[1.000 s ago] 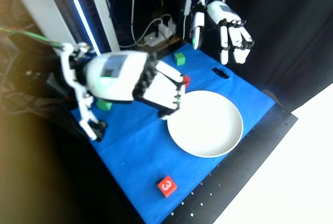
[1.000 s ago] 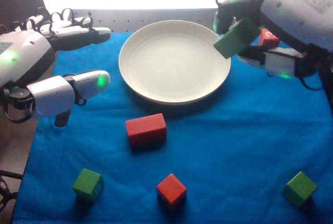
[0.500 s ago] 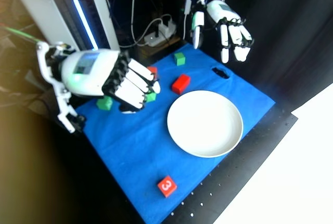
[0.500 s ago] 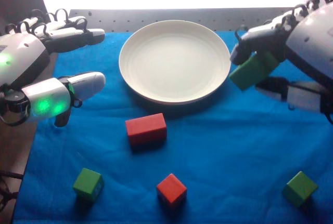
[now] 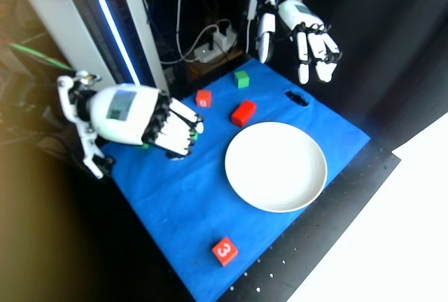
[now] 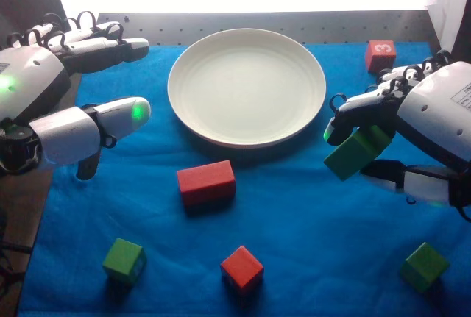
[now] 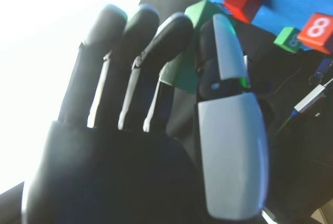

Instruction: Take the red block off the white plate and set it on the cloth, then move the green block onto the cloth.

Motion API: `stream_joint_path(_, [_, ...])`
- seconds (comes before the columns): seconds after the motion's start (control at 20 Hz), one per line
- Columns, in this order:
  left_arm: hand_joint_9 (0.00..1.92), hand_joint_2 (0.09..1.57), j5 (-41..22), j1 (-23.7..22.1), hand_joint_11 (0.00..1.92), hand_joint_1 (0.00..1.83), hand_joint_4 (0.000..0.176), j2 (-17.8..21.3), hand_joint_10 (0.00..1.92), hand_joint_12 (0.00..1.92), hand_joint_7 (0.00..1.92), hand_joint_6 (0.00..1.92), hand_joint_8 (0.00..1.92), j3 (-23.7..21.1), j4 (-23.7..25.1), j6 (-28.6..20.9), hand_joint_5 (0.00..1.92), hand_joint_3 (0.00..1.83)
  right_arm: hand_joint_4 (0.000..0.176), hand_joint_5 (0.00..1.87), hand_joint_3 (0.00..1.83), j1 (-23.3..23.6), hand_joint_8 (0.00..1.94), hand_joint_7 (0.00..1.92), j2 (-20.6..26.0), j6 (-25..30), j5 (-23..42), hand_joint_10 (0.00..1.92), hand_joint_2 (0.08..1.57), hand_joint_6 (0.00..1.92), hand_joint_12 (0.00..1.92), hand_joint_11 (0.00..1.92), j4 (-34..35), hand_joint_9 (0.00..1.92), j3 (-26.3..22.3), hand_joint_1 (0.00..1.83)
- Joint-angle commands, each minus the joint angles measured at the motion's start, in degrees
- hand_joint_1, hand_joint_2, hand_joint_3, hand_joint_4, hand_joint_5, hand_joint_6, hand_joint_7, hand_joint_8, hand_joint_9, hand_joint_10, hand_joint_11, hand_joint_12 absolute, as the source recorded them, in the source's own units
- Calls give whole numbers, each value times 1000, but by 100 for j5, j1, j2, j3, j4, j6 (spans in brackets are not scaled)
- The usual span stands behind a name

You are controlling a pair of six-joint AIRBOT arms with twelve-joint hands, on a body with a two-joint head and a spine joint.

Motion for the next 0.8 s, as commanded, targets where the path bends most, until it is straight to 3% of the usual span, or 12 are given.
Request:
stream_joint_path(0.0, [318,1202,-723,-42,0,192,99,10,4,1193,249,1,1,-13,89,-22,436,0,0,780,0,35,784,800,-22,25,-652,1031,1013,749,1547,584,-112,743,-17,1243])
stream_joint_path(0.05, [322,1212,-724,-42,0,179,86,9,4,1220,252,1,2,-13,88,-22,436,2,0,657,0,34,713,673,-26,25,-630,1011,971,641,1590,419,-109,608,-17,1182])
stream_joint_path(0.15, [321,1214,-735,-42,0,183,85,7,3,1177,257,0,2,-14,84,-22,432,1,0,531,0,22,577,502,-41,25,-604,959,902,469,1613,159,-73,384,-9,1121])
stream_joint_path(0.2, [326,1217,-739,-42,0,186,81,3,5,1173,261,1,4,-14,81,-22,433,2,0,494,0,11,590,442,-48,25,-600,1028,890,430,1648,137,-54,324,-6,1093])
stream_joint_path(0.25, [330,1214,-741,-42,0,178,97,2,6,1173,261,0,3,-14,77,-22,430,1,0,453,0,1,612,408,-53,25,-600,1114,883,402,1688,218,-39,308,-4,1055])
stream_joint_path(0.3, [330,1213,-744,-42,0,184,96,2,5,1193,259,2,2,-15,75,-22,433,0,0,438,0,-4,619,400,-54,25,-599,1126,877,393,1687,219,-31,293,-3,1056])
stream_joint_path(0.45, [315,1216,-770,-41,0,165,81,2,0,1209,250,0,0,-19,66,-22,429,2,0,406,0,-23,753,391,-54,25,-601,1163,846,453,1692,261,20,317,-4,1065])
stream_joint_path(0.6, [317,1216,-853,-18,0,201,73,10,0,1193,258,1,2,-26,41,-22,431,1,0,321,0,-24,936,331,-14,26,-731,1270,879,694,1727,318,109,315,-11,1039])
stream_joint_path(0.65, [300,1220,-906,-7,0,213,86,24,1,1127,263,2,3,-37,38,-22,402,1,0,247,4,-25,1031,269,34,26,-856,1352,905,821,1804,222,149,238,-23,1038])
stream_joint_path(0.7, [308,1224,-993,-3,0,242,81,43,5,1118,278,0,7,-51,38,-22,391,2,0,177,9,-25,1117,196,117,26,-1075,1416,914,922,1879,89,190,141,-41,1060])
stream_joint_path(0.75, [308,1224,-1042,-4,0,242,81,55,5,1118,278,0,7,-55,38,-22,391,2,0,177,9,-25,1117,196,159,26,-1185,1416,914,922,1879,89,208,141,-49,1060])
